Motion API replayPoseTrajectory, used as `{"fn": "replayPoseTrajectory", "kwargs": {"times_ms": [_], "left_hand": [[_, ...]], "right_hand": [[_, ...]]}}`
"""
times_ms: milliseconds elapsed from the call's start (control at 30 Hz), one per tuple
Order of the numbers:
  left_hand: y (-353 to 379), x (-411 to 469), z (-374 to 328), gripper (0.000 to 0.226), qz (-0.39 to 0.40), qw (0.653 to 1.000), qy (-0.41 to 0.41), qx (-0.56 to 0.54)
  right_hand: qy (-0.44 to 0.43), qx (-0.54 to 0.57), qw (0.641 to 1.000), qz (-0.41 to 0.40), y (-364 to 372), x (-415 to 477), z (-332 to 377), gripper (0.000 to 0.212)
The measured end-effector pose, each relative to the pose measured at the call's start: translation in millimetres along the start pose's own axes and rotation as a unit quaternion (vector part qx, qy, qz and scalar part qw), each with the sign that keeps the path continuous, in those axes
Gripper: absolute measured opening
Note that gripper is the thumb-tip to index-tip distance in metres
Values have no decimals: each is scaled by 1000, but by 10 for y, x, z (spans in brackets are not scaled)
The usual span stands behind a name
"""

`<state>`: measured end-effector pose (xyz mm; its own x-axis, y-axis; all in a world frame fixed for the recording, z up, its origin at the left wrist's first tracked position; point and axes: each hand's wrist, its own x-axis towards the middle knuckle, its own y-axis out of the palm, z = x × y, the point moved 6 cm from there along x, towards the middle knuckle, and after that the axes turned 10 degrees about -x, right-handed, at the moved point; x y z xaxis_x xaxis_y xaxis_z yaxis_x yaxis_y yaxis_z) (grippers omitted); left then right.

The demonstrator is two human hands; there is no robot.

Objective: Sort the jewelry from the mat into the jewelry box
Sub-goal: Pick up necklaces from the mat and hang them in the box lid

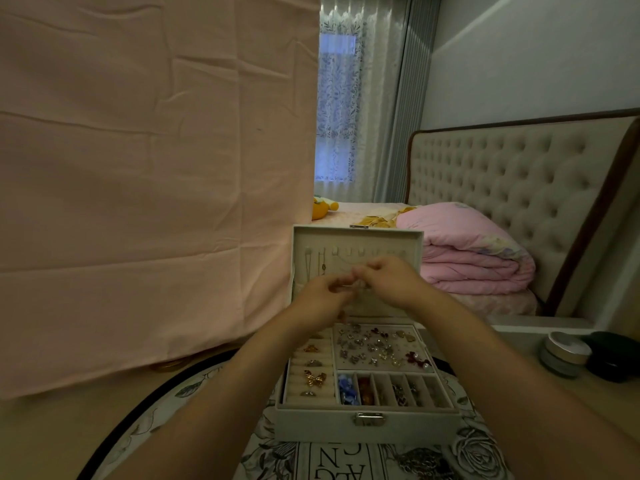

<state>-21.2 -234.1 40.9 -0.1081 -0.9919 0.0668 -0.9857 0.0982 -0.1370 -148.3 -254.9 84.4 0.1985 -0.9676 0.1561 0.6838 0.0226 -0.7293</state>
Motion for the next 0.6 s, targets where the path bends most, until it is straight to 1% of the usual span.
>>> {"fn": "replayPoseTrajectory", "kwargs": {"times_ms": [33,100,200,300,333,367,433,467,533,600], "left_hand": [[46,-4,-20,31,15,1000,-1,-15],[76,-5,-75,22,19,999,1,-41],[41,16,-163,22,8,999,15,-47],[-18,24,-224,18,1,999,17,-43],[-42,25,-245,15,-1,999,20,-44],[-63,33,-264,13,-2,999,24,-43],[-107,52,-294,9,-9,999,31,-21],[-124,57,-311,9,-14,999,35,-3],[-138,63,-341,13,-23,998,50,25],[-145,62,-362,14,-32,997,65,34]], "right_hand": [[-8,18,1000,-12,-53,8,50,25],[-14,55,998,-20,-120,29,121,23],[-13,85,996,-14,-160,63,150,22],[3,82,996,-21,-197,91,91,22],[16,66,998,-7,-181,89,46,24],[35,48,998,27,-138,73,-12,27],[73,35,989,123,28,4,-138,29],[76,32,984,158,112,-33,-178,29],[52,25,983,173,232,-64,-193,22],[16,34,988,151,308,-61,-144,12]]}}
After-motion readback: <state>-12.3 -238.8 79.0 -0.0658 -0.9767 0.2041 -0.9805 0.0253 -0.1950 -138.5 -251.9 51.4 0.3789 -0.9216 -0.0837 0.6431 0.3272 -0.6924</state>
